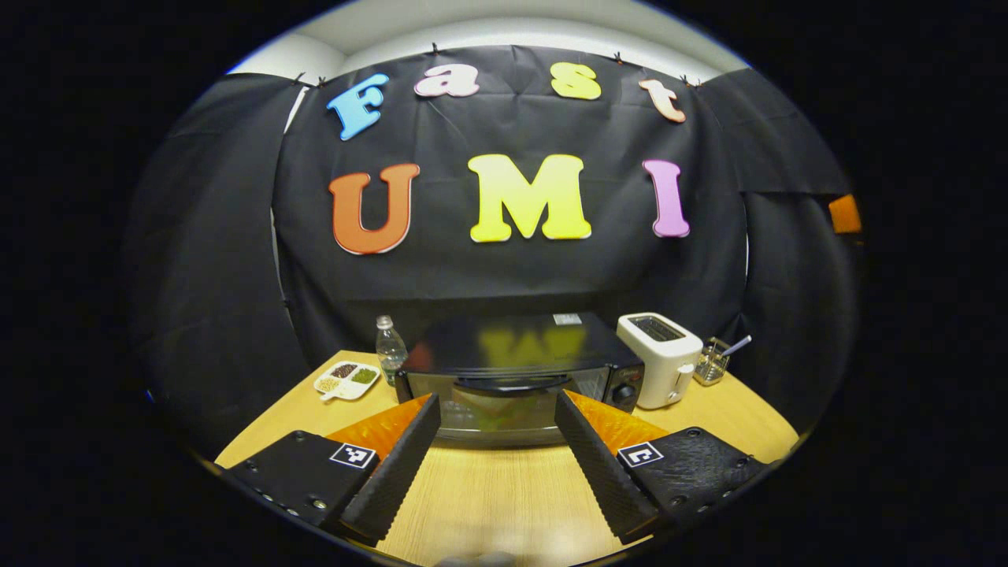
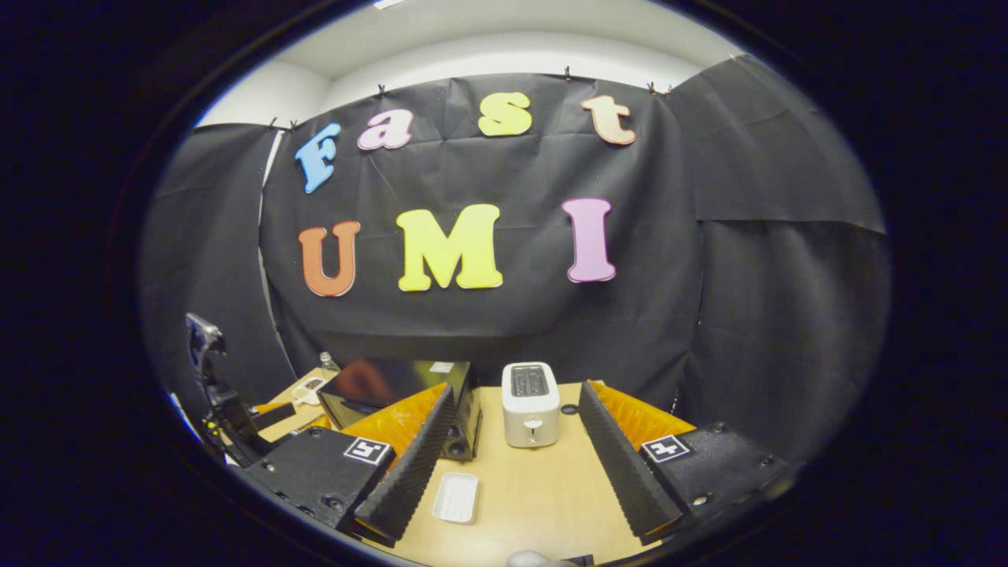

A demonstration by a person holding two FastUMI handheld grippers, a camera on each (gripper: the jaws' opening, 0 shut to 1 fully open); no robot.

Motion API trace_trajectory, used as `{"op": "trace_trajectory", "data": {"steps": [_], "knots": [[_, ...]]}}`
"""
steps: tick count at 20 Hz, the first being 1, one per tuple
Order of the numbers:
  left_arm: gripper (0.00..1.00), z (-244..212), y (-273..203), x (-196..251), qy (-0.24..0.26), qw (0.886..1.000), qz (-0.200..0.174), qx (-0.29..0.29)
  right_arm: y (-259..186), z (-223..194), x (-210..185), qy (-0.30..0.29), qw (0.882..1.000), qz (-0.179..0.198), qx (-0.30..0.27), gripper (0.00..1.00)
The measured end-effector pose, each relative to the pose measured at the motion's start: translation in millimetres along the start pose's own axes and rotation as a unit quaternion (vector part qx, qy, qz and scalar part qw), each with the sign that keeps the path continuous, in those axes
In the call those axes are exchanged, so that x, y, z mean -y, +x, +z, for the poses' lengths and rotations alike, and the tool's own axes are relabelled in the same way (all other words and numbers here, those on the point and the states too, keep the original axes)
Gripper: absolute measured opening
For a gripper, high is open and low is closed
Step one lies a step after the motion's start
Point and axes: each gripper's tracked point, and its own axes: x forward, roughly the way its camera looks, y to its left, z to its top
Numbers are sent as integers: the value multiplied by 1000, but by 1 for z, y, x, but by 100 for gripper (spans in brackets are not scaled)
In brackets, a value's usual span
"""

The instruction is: Open the electric oven with the left hand, put the food in, and close the electric oven.

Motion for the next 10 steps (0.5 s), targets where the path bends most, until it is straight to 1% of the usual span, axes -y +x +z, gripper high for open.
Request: {"op": "trace_trajectory", "data": {"steps": [3, 4, 5, 6, 9, 10], "knots": [[96, 52, -40, -17, -8, 999, 6, 43, -11, 13, -16, -3, 1000, 12, 21, 91], [95, 67, -52, -24, -10, 998, 8, 58, -15, 17, -21, -5, 999, 13, 28, 100], [95, 82, -64, -29, -11, 997, 8, 70, -19, 20, -25, -6, 999, 14, 36, 100], [95, 96, -76, -34, -12, 996, 8, 83, -23, 24, -29, -4, 999, 16, 43, 90], [95, 128, -108, -42, -18, 994, 10, 110, -33, 31, -37, 2, 998, 12, 60, 90], [95, 138, -116, -46, -20, 993, 14, 119, -37, 34, -40, 5, 998, 12, 65, 100]]}}
